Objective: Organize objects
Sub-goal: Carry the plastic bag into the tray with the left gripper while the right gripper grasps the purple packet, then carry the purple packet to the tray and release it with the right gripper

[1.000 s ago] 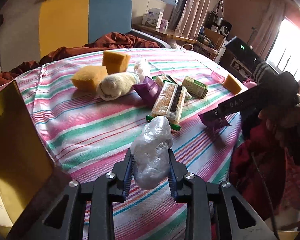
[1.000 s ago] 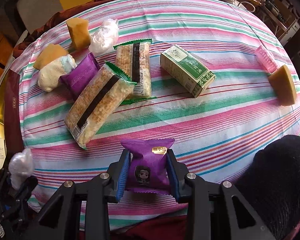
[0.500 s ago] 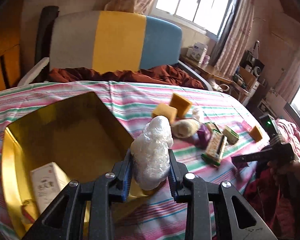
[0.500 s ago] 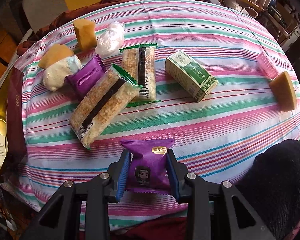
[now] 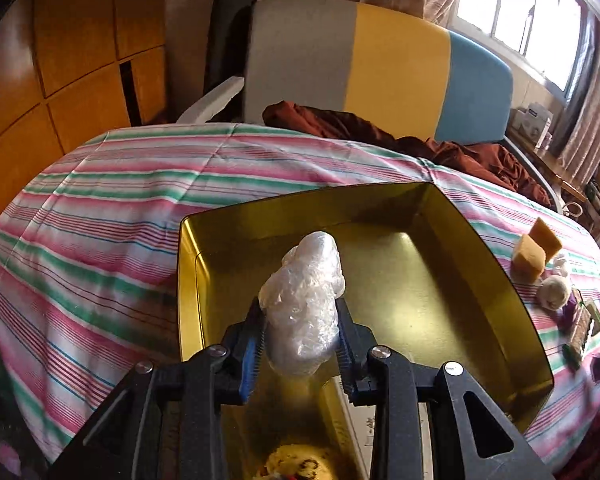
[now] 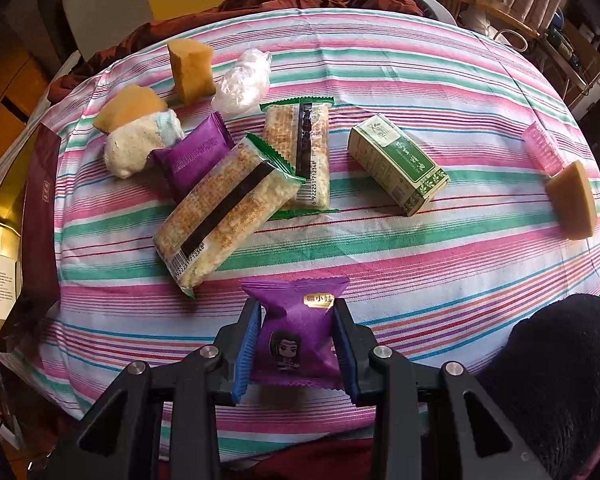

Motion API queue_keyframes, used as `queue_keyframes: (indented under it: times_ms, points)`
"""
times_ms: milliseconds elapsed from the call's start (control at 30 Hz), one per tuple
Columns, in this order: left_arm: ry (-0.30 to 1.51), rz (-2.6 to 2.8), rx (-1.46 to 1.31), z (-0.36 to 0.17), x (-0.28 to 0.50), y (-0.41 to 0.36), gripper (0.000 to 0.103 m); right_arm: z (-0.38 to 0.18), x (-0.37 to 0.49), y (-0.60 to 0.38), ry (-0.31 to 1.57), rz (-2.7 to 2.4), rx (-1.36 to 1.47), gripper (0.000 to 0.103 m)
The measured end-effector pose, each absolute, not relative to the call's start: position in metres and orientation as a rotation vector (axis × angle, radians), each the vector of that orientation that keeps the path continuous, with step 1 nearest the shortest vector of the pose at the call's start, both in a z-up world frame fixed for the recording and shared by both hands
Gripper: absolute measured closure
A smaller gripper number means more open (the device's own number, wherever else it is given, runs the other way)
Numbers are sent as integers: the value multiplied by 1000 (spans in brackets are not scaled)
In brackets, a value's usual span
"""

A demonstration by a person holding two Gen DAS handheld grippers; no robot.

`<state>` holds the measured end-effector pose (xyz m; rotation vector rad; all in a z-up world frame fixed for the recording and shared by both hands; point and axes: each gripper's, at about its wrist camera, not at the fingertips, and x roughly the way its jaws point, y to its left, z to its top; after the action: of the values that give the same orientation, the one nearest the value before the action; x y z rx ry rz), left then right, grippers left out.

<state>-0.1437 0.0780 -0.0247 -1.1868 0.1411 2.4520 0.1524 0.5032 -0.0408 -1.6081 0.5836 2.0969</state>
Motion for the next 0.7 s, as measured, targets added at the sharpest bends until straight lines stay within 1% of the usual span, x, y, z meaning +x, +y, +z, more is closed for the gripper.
queue_keyframes:
  times_ms: [67,133,200,367,433,500,700]
  points:
    - [127,2455,-1223,-33,-148,76,68,-41,152,503,583,2093,-1610,68]
    - [115,2454,-1238,-36,-150,76,63,-47,145,500,581,2091,-1609,68]
    - [107,2476,-1229,-36,-149,73,47,-48,144,500,577,2089,-1612,68]
    - [54,2500,-1187,-25,-131,67,46,-45,145,501,566,2096,-1596,68]
    - [42,2505,-1155,-19,-117,65,44,-43,146,501,563,2105,-1588,68]
    - [40,2515,-1122,-13,-104,65,39,-43,145,501,558,2122,-1578,68]
    - [32,2500,-1065,-4,-67,68,36,-40,144,497,540,2160,-1550,68]
